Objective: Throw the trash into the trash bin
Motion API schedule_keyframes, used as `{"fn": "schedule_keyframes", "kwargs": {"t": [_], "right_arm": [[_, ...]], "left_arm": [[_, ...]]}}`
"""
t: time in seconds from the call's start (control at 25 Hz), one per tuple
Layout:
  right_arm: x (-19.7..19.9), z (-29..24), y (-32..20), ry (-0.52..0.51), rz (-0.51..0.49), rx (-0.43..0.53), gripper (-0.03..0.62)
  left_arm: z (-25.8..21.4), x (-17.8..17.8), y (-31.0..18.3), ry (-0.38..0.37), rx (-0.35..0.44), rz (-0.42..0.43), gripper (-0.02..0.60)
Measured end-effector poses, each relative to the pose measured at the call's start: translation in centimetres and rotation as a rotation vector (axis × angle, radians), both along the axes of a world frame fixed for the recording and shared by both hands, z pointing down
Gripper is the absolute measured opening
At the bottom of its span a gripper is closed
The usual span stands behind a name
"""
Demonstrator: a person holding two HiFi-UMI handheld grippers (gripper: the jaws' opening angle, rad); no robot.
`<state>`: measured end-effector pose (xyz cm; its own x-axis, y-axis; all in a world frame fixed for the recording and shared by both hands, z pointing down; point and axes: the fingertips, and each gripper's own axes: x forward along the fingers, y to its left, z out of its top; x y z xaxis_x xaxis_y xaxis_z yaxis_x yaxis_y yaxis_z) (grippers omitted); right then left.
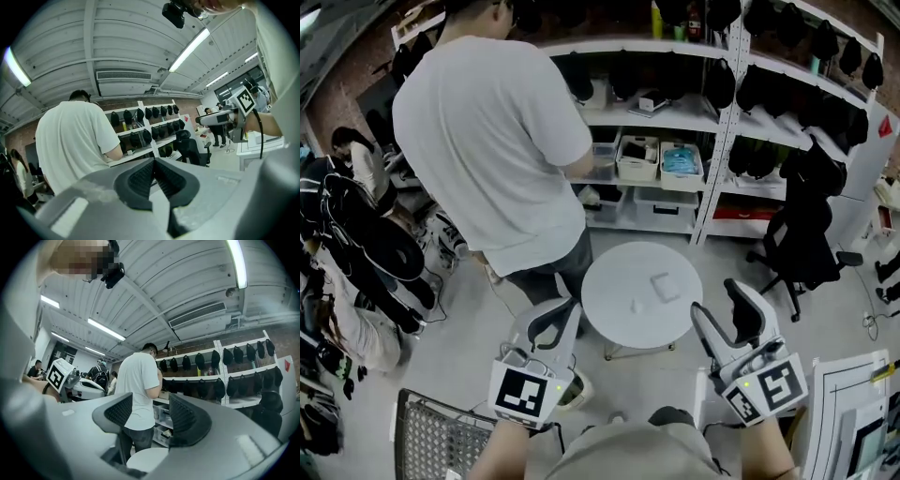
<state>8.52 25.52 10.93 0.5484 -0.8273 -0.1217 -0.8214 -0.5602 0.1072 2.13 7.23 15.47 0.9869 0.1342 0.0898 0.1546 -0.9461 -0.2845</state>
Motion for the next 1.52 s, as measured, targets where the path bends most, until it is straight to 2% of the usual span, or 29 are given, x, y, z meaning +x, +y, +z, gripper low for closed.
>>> {"fn": "schedule_keyframes", "kwargs": {"t": [0.16, 0.32, 0.4, 0.48, 0.76, 0.88, 1.16, 1.32, 1.52], "right_arm": [[2.4, 1.4, -1.0, -0.042, 0.013, -0.015, 0.25], [5.5, 3.5, -1.9, -0.077, 0.009, -0.066, 0.25], [7.3, 4.9, -2.4, -0.09, -0.011, -0.104, 0.25], [9.2, 6.2, -2.7, -0.113, -0.032, -0.126, 0.25], [18.2, 10.7, -3.6, -0.193, -0.09, -0.168, 0.25], [22.1, 14.3, -4.1, -0.254, -0.111, -0.205, 0.258], [29.4, 25.3, -6.1, -0.411, -0.138, -0.331, 0.289], [31.4, 32.5, -7.2, -0.496, -0.143, -0.424, 0.316], [32.6, 41.0, -7.9, -0.582, -0.131, -0.536, 0.33]], "left_arm": [[1.1, 1.7, -1.3, -0.026, -0.039, -0.013, 0.002], [2.5, 3.6, -2.0, -0.058, -0.019, -0.017, 0.002], [3.1, 4.8, -1.9, -0.075, -0.073, -0.042, 0.002], [3.7, 6.1, -1.8, -0.092, -0.092, -0.069, 0.002], [5.8, 12.3, -1.4, -0.146, -0.063, -0.142, 0.002], [6.9, 14.9, -1.5, -0.174, -0.047, -0.164, 0.002], [11.3, 20.9, -2.6, -0.252, -0.104, -0.263, 0.002], [15.6, 22.9, -2.9, -0.336, -0.135, -0.304, 0.002], [21.4, 23.6, -3.4, -0.445, -0.195, -0.353, 0.003]]}}
